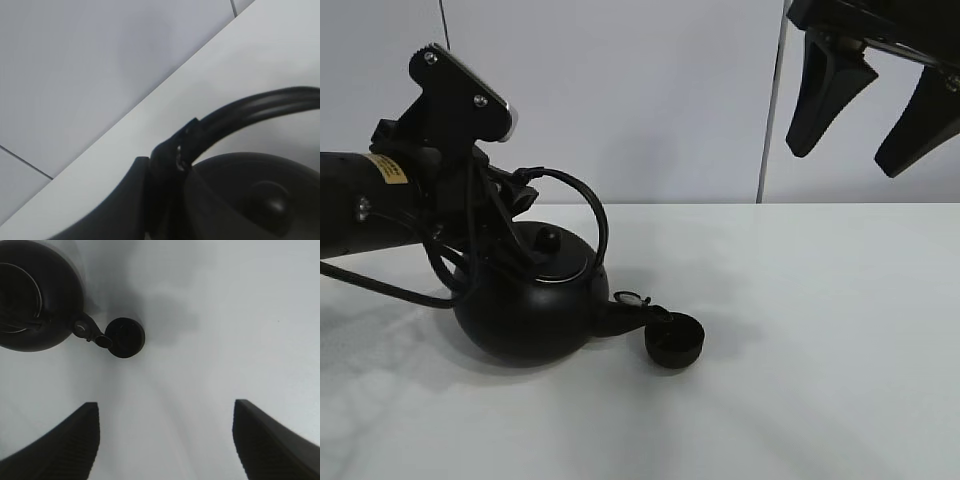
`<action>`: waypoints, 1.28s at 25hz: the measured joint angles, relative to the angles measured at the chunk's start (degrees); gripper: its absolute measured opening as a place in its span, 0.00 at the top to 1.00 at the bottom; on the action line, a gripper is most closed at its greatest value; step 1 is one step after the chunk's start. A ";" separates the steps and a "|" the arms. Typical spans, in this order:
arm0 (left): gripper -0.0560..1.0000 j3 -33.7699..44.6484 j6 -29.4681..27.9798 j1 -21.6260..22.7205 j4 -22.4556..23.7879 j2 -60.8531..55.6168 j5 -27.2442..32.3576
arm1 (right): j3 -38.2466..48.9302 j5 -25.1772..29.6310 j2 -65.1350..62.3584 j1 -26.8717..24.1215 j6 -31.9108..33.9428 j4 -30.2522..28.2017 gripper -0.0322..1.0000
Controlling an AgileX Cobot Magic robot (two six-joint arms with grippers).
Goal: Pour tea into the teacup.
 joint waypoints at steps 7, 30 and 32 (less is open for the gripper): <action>0.85 -0.23 2.18 0.00 -0.42 0.00 0.00 | 0.00 -0.04 0.00 0.00 0.00 0.04 0.47; 0.85 -0.27 6.04 0.00 -1.24 -0.16 0.00 | 0.00 -0.04 0.00 0.00 -0.16 0.04 0.47; 0.85 -0.27 6.50 0.00 -1.24 -0.27 0.00 | 0.00 -0.04 0.00 0.00 -0.16 0.04 0.47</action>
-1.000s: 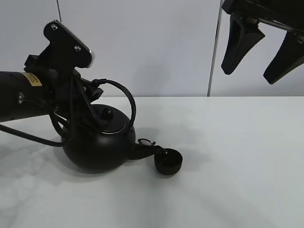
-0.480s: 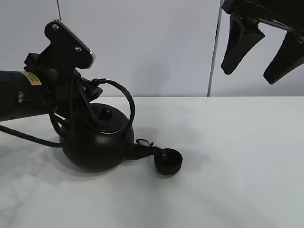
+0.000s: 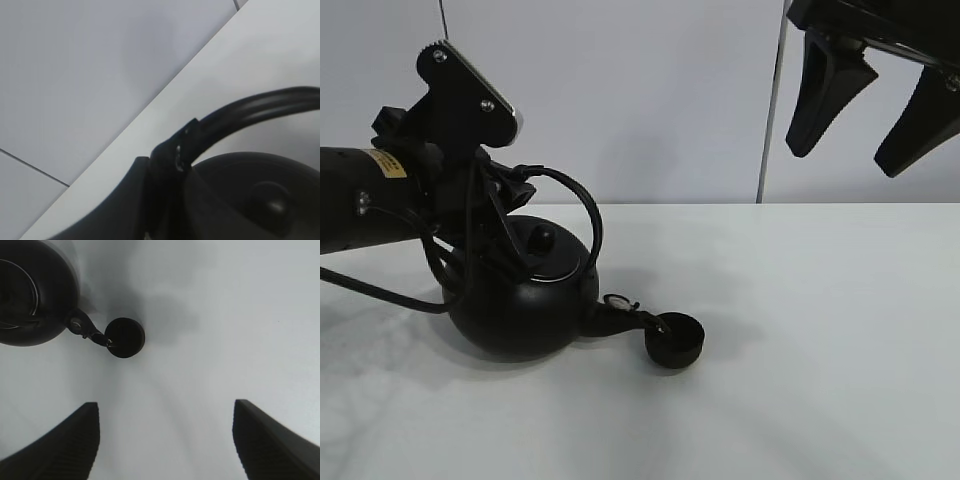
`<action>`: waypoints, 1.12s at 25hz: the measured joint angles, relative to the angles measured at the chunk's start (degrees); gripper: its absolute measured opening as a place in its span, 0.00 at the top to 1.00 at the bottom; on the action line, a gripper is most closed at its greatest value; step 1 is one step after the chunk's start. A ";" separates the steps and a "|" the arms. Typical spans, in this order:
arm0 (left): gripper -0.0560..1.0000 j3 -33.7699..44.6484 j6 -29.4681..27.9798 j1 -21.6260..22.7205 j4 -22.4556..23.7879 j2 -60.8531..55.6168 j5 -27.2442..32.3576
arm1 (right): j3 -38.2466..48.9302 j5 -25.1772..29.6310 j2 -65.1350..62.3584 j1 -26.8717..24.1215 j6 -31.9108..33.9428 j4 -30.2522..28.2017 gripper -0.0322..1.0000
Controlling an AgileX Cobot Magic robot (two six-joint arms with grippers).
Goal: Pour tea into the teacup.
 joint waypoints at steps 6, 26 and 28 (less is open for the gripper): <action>0.85 0.00 0.14 0.00 0.00 -0.07 0.10 | 0.00 0.00 0.00 0.00 0.00 0.03 0.47; 0.85 0.43 -18.76 0.00 -2.83 -8.99 3.57 | 0.00 -0.07 0.00 0.00 0.00 0.32 0.47; 0.85 0.67 -20.09 0.00 -3.18 -9.91 3.43 | 0.00 -0.07 0.00 0.00 0.00 0.57 0.47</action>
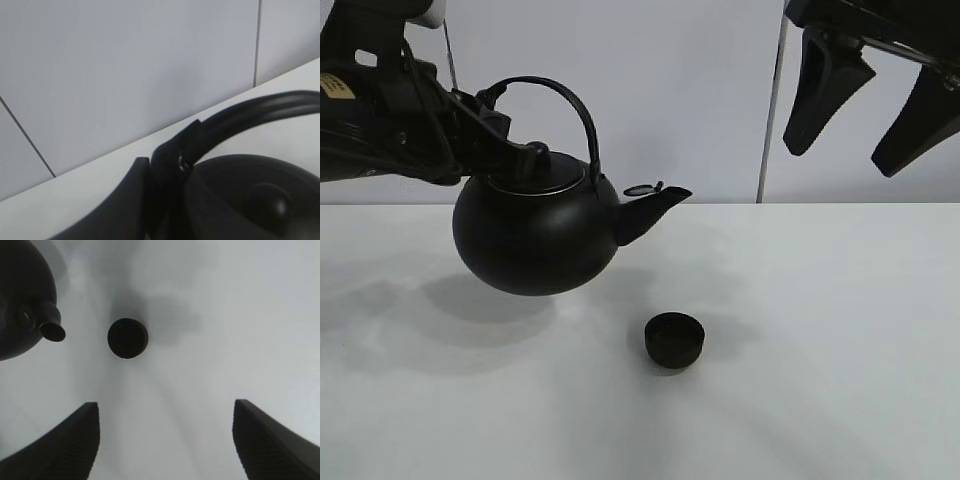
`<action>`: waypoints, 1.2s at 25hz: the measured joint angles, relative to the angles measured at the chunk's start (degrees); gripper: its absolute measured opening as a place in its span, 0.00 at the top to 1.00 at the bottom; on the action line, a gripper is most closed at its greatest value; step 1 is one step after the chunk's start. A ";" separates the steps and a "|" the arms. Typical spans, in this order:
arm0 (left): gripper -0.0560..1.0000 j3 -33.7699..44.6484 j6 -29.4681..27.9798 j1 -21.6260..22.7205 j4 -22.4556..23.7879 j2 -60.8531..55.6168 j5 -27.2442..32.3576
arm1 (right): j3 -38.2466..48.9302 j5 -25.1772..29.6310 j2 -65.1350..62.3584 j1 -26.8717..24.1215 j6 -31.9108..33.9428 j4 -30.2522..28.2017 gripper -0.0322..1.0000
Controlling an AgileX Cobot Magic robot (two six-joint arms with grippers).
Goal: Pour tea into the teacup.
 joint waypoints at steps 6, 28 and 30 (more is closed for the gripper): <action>0.85 2.95 -3.28 0.00 -1.80 -0.23 -0.38 | 0.00 -0.20 0.00 0.00 0.00 0.36 0.47; 0.85 15.64 -11.33 6.85 4.60 -0.11 -11.50 | 0.00 -0.20 0.00 0.00 0.00 1.65 0.47; 0.85 15.66 -11.38 6.85 5.37 -0.11 -11.54 | 0.00 -0.20 0.00 0.00 0.00 1.65 0.47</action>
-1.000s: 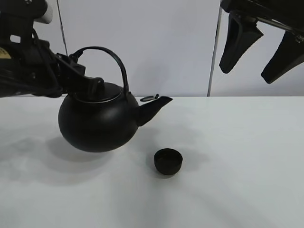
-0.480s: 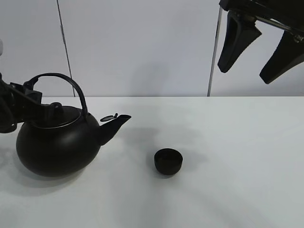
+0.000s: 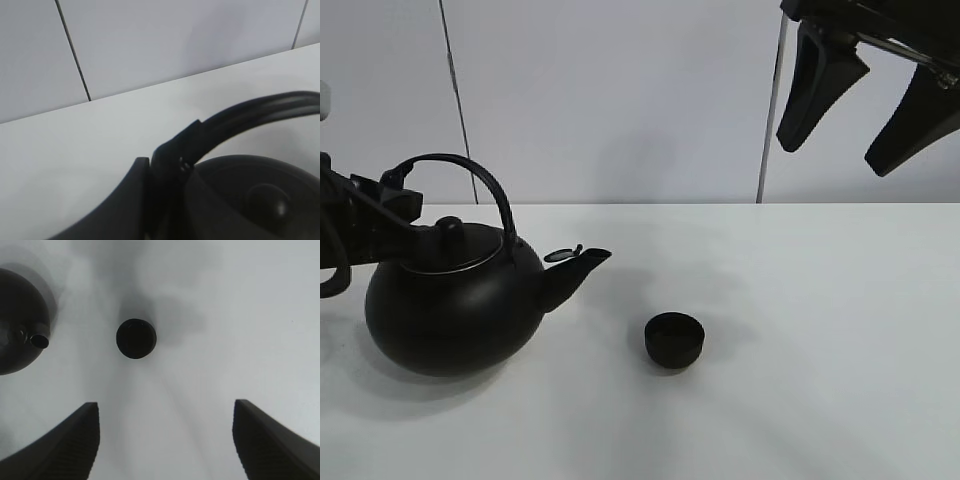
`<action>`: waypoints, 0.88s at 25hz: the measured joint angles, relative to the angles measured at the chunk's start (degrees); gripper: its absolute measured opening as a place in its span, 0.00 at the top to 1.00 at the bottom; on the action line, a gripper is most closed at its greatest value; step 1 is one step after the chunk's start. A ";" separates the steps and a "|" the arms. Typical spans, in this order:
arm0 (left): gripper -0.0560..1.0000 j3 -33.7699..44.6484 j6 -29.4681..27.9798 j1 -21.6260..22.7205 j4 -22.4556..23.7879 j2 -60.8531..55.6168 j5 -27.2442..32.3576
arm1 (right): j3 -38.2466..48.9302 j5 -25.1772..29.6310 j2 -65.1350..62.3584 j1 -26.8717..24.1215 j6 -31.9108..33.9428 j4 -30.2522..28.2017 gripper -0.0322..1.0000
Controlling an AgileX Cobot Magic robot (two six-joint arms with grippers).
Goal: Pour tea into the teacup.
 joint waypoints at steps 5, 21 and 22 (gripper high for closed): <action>0.85 0.00 -0.42 0.00 0.20 1.06 -0.14 | 0.00 -0.12 0.00 0.00 0.00 0.00 0.47; 0.85 0.00 -1.92 0.00 1.20 7.05 -4.23 | 0.00 -0.48 0.00 0.00 -0.26 0.00 0.47; 0.85 0.00 -1.96 0.00 1.56 7.05 -3.94 | 0.00 -0.55 0.00 0.00 -0.31 0.00 0.47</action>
